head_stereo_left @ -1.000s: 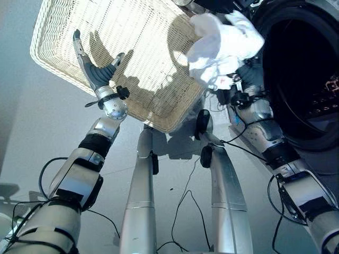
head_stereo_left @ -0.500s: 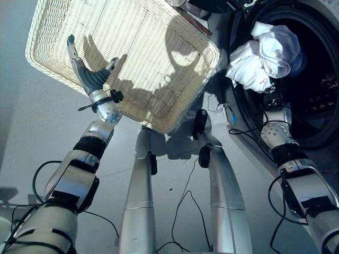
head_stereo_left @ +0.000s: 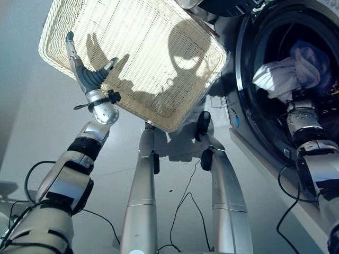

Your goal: Put the clothes into the washing machine.

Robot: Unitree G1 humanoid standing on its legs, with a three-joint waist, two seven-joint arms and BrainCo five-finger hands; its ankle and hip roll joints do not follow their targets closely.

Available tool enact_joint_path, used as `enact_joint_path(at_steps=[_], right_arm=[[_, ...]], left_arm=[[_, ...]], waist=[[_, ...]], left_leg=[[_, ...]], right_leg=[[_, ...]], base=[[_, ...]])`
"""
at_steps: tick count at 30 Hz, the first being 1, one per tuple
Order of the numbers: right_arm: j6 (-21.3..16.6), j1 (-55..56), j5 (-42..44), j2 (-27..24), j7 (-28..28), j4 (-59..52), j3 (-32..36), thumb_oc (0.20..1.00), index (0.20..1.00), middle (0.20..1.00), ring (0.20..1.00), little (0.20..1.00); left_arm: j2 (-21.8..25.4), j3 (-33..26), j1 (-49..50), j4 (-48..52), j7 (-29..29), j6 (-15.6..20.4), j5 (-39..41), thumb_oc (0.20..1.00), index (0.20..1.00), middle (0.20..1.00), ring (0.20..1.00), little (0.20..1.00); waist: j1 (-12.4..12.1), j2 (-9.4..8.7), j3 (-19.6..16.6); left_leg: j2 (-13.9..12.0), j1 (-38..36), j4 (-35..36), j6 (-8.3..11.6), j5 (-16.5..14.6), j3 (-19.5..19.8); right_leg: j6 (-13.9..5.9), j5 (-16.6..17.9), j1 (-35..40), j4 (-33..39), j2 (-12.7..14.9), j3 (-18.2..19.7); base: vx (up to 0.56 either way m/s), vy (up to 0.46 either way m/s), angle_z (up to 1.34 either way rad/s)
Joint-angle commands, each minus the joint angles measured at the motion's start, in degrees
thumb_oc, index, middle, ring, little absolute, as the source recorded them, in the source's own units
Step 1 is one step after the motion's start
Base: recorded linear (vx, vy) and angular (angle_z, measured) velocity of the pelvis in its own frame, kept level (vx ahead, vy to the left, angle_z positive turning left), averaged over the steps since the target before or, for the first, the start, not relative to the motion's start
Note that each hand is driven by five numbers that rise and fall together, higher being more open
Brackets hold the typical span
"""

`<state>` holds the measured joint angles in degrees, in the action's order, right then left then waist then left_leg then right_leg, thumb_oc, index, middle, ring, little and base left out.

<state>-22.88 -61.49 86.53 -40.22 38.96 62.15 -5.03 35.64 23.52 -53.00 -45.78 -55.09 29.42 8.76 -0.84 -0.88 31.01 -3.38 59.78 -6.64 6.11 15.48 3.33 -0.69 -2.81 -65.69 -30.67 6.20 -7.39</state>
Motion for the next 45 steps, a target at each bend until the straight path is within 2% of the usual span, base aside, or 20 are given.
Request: enact_joint_path(at_steps=[1, 6, 9, 10, 12, 14, 17, 18, 22, 23, 26, 31, 34, 38, 41, 45], right_arm=[[-11.5, -1.1, -8.1, -15.4, 5.6, -2.7, 0.2, 1.0, 1.0, 1.0, 1.0, 1.0], [-12.1, -1.5, -10.3, -15.9, 5.2, -2.3, 0.5, 1.0, 1.0, 1.0, 1.0, 1.0], [-9.5, -1.6, -11.9, -15.5, 3.9, 0.0, 0.4, 1.0, 1.0, 1.0, 1.0, 1.0], [-7.2, -2.6, -14.9, -15.0, 5.1, 1.2, -0.6, 1.0, 1.0, 1.0, 1.0, 1.0], [-6.5, -3.3, -15.9, -14.6, 6.3, 2.5, -1.8, 1.0, 1.0, 1.0, 1.0, 1.0], [-3.7, -3.8, -18.3, -14.3, 7.5, 4.6, -2.9, 1.0, 1.0, 1.0, 1.0, 1.0], [7.2, -5.9, -34.9, -14.0, 13.9, 5.7, -7.2, 1.0, 1.0, 1.0, 1.0, 1.0], [15.1, -7.4, -44.2, -14.2, 14.5, 7.1, -10.5, 1.0, 1.0, 1.0, 1.0, 1.0], [25.3, -10.4, -56.3, -14.3, 12.4, 8.7, -17.3, 1.0, 1.0, 1.0, 1.0, 1.0], [26.5, -10.9, -58.0, -14.2, 12.0, 8.9, -18.7, 1.0, 1.0, 1.0, 1.0, 1.0], [27.2, -11.3, -59.1, -14.1, 11.5, 9.4, -20.3, 1.0, 1.0, 1.0, 1.0, 1.0], [25.6, -10.0, -68.5, -12.3, 12.1, 7.3, -21.4, 1.0, 1.0, 1.0, 1.0, 1.0], [26.2, -7.8, -73.8, -11.2, 12.9, 0.7, -22.3, 1.0, 1.0, 1.0, 1.0, 1.0], [27.0, -4.3, -76.7, -10.0, 11.9, -8.1, -22.8, 1.0, 1.0, 1.0, 1.0, 1.0], [28.7, 0.4, -81.4, -8.2, 12.4, -18.2, -23.1, 1.0, 1.0, 1.0, 1.0, 1.0], [26.9, 5.8, -89.1, -5.4, 10.7, -27.0, -22.5, 1.0, 1.0, 1.0, 1.0, 1.0]], left_arm=[[1.8, -2.4, -0.5, 0.7, -0.1, 1.4, 1.9, 1.0, 1.0, 1.0, 1.0, 1.0], [2.8, -2.4, -2.3, -0.7, 2.1, 1.3, 3.2, 1.0, 1.0, 1.0, 1.0, 1.0], [2.5, -2.3, -3.3, -1.9, 2.9, 1.5, 3.5, 1.0, 1.0, 1.0, 1.0, 1.0], [2.3, -1.8, -4.5, -2.6, 3.1, 1.6, 3.6, 1.0, 1.0, 1.0, 1.0, 1.0], [1.9, -1.2, -4.9, -3.0, 3.2, 1.6, 3.6, 1.0, 1.0, 1.0, 1.0, 1.0], [1.9, -0.7, -5.4, -3.5, 3.4, 1.7, 3.7, 1.0, 1.0, 1.0, 1.0, 1.0], [1.5, 0.4, -6.5, -3.6, 3.1, 1.3, 4.3, 1.0, 1.0, 1.0, 1.0, 1.0], [1.6, 0.7, -6.8, -3.4, 3.2, 1.1, 4.6, 1.0, 1.0, 1.0, 1.0, 1.0], [1.8, 1.6, -7.9, -3.4, 4.0, 1.1, 5.5, 1.0, 1.0, 1.0, 1.0, 1.0], [1.8, 1.9, -8.2, -3.2, 4.0, 0.9, 5.3, 1.0, 1.0, 1.0, 1.0, 1.0], [2.1, 2.3, -8.7, -3.1, 4.4, 1.0, 5.1, 1.0, 1.0, 1.0, 1.0, 1.0], [2.1, 2.6, -9.2, -3.0, 4.9, 0.9, 4.8, 1.0, 1.0, 1.0, 1.0, 1.0], [1.7, 2.4, -8.9, -2.0, 4.4, 0.0, 3.9, 1.0, 1.0, 1.0, 1.0, 1.0], [1.3, 1.8, -8.0, -0.7, 3.8, -0.3, 3.0, 1.0, 1.0, 1.0, 1.0, 1.0], [0.2, 1.1, -7.0, 0.8, 2.4, -0.6, 1.2, 1.0, 1.0, 1.0, 1.0, 1.0], [-1.2, 0.2, -6.0, 1.4, 1.7, -1.5, -2.7, 1.0, 1.0, 1.0, 1.0, 1.0]], waist=[[1.7, -2.63, -1.2], [1.8, -2.71, -1.2], [1.6, -2.43, -1.2], [1.4, -2.11, -1.2], [1.2, -1.74, -1.2], [0.9, -1.38, -1.2], [0.6, -0.95, -1.2], [0.5, -0.79, -1.2], [0.2, -0.64, -1.2], [0.1, -0.64, -1.2], [0.0, -0.54, -1.2], [0.2, -0.22, -1.2], [0.9, -0.34, -1.2], [1.7, -0.54, -1.2], [2.4, -0.69, -1.2], [3.2, -0.89, -1.2]], left_leg=[[1.7, -1.1, -8.6, 0.09, -11.4, -2.0], [1.8, -1.5, -8.5, -0.02, -11.5, -1.9], [2.0, -1.5, -8.4, -0.07, -11.5, -1.9], [2.3, -0.8, -8.4, -0.21, -10.8, -1.8], [2.4, -1.3, -8.5, -0.29, -11.5, -1.7], [2.7, -1.3, -8.4, -0.36, -11.3, -1.6], [3.0, -1.1, -8.7, -0.6, -11.5, -1.6], [3.0, -0.8, -8.9, -0.65, -11.5, -1.7], [3.1, -0.5, -9.1, -0.89, -11.4, -1.7], [3.1, -0.4, -9.1, -0.99, -11.3, -1.7], [3.0, -0.1, -9.0, -1.07, -11.3, -1.6], [3.1, 0.1, -8.8, -1.4, -11.6, -1.8], [3.2, -0.2, -8.5, -1.46, -11.8, -2.2], [3.2, -0.3, -8.2, -1.3, -11.7, -2.7], [3.1, -0.4, -7.9, -1.26, -11.7, -3.4], [3.0, -0.7, -7.5, -1.16, -11.6, -3.9]], right_leg=[[-7.58, 9.9, 6.5, 13.2, -2.6, -0.7], [-7.58, 9.7, 6.7, 13.2, -2.5, -0.6], [-7.55, 9.4, 6.7, 13.1, -2.3, -0.6], [-7.45, 10.0, 5.9, 13.3, -2.1, -0.7], [-7.48, 9.3, 6.3, 13.1, -2.0, -0.6], [-7.61, 9.4, 6.3, 13.1, -1.9, -0.8], [-7.6, 9.5, 6.1, 13.1, -1.7, -0.9], [-7.67, 9.4, 5.9, 13.0, -1.6, -1.0], [-7.67, 9.5, 5.9, 13.0, -1.6, -1.2], [-7.63, 9.6, 5.9, 13.0, -1.6, -1.3], [-7.71, 9.5, 5.7, 13.0, -1.6, -1.4], [-7.84, 9.3, 5.2, 12.9, -1.7, -1.3], [-7.93, 9.3, 5.1, 13.1, -1.8, -0.9], [-7.95, 9.3, 4.9, 13.4, -1.9, -0.4], [-7.88, 9.0, 4.6, 13.4, -2.0, -0.2], [-7.92, 8.8, 4.4, 13.3, -2.2, 0.4]], base=[[0.0, 0.0, 0.0], [0.0, 0.0, 0.0], [0.0, 0.0, 0.0], [0.0, 0.0, 0.0], [0.0, 0.0, 0.0], [0.0, -0.018, 0.01], [0.0, 0.0, 0.0], [0.0, 0.0, 0.0], [0.0, 0.0, 0.0], [0.0, 0.0, 0.0], [0.0, 0.0, 0.0], [-0.01, 0.007, 0.02], [-0.02, 0.043, 0.02], [-0.02, 0.047, 0.0], [-0.03, 0.053, 0.01], [-0.03, 0.037, 0.0]])
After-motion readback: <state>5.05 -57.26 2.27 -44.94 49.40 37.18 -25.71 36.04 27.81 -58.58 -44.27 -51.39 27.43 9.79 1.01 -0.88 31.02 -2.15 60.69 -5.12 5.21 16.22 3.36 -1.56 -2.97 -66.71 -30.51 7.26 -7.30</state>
